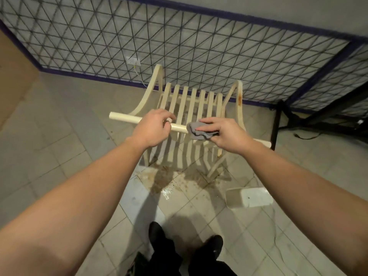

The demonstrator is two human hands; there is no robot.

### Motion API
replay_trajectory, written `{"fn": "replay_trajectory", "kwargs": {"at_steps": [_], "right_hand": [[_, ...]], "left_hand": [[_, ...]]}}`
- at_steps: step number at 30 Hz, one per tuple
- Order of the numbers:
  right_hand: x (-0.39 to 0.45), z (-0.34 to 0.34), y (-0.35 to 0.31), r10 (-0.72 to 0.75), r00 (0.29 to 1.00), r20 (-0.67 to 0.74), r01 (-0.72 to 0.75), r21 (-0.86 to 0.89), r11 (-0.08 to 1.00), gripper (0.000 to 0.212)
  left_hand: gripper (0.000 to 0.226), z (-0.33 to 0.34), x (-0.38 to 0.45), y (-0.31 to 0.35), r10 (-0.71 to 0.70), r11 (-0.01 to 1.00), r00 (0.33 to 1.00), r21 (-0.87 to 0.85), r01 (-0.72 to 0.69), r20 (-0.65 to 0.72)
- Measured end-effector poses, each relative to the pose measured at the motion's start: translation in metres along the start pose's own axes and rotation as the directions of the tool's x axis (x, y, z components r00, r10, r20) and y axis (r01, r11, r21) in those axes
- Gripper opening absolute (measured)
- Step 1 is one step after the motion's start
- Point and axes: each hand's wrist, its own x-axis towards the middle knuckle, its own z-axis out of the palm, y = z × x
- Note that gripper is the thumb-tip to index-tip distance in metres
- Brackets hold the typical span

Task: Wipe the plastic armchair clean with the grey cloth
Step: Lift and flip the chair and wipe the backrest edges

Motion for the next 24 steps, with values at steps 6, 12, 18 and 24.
{"fn": "replay_trajectory", "kwargs": {"at_steps": [6, 12, 18, 24], "right_hand": [[-0.062, 0.029, 0.06, -0.084, 0.974, -0.211, 0.054, -0.144, 0.988, 0.048], [-0.121, 0.006, 0.137, -0.137, 0.917, -0.375, 0.061, -0.209, 0.976, 0.048], [-0.122, 0.017, 0.142, -0.111, 0.845, -0.523, 0.063, -0.108, 0.992, 0.029], [-0.122, 0.029, 0.148, -0.123, 0.766, -0.631, 0.103, -0.068, 0.992, 0.035]], "left_hand": [[0.028, 0.046, 0.007, 0.037, 0.064, 0.998, 0.998, 0.009, -0.064, -0.017], [0.029, 0.101, 0.021, 0.092, 0.166, 0.985, 0.982, 0.059, -0.161, -0.094], [0.034, 0.115, 0.038, 0.09, 0.146, 0.985, 0.979, 0.108, -0.131, -0.142], [0.029, 0.114, 0.028, 0.084, 0.2, 0.977, 0.952, 0.125, -0.175, -0.232]]}}
